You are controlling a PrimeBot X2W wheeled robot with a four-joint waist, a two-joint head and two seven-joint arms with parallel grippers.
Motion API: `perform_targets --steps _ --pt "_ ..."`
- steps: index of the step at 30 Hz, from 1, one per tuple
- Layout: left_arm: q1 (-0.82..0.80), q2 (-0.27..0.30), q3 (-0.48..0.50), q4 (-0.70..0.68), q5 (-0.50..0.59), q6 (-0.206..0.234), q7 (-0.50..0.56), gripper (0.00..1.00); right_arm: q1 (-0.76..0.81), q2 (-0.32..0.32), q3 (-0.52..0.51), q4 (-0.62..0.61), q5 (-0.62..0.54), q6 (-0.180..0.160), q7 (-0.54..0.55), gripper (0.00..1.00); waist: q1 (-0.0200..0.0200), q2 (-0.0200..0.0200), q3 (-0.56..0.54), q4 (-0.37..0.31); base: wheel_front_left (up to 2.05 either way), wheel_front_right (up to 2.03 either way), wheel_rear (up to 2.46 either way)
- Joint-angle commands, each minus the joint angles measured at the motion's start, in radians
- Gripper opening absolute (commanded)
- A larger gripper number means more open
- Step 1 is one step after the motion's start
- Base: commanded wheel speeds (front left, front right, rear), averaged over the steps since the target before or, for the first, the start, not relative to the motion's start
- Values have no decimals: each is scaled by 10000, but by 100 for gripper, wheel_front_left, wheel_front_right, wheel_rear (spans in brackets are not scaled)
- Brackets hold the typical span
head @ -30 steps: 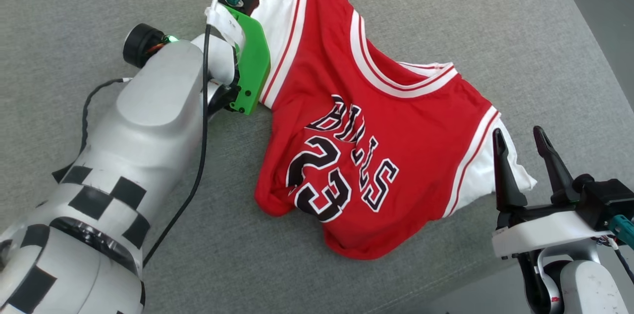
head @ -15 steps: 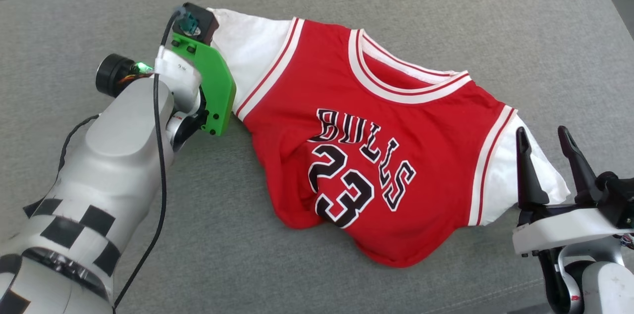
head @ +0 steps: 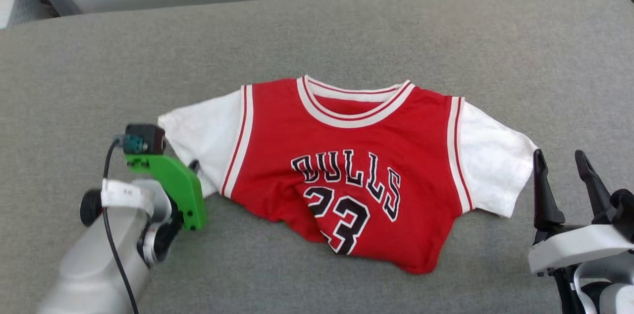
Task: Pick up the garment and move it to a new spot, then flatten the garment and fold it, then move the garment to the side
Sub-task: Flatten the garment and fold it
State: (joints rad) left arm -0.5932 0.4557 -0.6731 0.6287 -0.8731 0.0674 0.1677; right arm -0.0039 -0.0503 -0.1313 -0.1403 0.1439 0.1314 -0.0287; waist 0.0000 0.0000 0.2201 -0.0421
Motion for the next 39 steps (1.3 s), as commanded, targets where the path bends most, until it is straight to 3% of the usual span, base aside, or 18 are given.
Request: perform_targets --steps 1,7,12,13,14,15,27,33,39 --pt "532 124 122 -237 -197 224 -112 0 113 1 -2 -74 -51 -7 76 100 0 0 -428 385 0 0 0" --pt "2536 154 486 -1367 -905 980 -409 0 297 1 -57 -152 5 -7 263 100 0 0 -641 519 0 0 0" --pt "3220 56 602 -1723 -1002 1342 -840 0 380 1 -52 -115 53 -7 360 100 0 0 -835 513 0 0 0" --pt "3287 33 624 -1783 -978 1403 -973 12 406 1 -76 -110 54 -7 385 100 0 0 -883 518 0 0 0" --pt "3324 18 651 -1827 -943 1470 -1104 64 427 1 -92 -105 50 -7 404 100 0 0 -937 517 0 0 0" --pt "3370 -2 674 -1888 -917 1517 -1235 100 460 1 -127 -99 46 -7 425 100 0 0 -1004 517 0 0 0" --pt "3455 320 1189 -3178 244 1927 -3893 100 790 1 -493 297 247 -7 623 100 0 0 -1534 548 0 0 0" --pt "3617 559 1618 -4381 1024 2232 -4241 100 802 1 -935 856 500 -7 928 100 0 0 -1525 749 0 0 0" --pt "3869 677 1943 -5563 1505 2574 -4280 100 -58 -238 -1493 1950 808 -7 2010 100 0 0 -1195 1033 0 0 0"
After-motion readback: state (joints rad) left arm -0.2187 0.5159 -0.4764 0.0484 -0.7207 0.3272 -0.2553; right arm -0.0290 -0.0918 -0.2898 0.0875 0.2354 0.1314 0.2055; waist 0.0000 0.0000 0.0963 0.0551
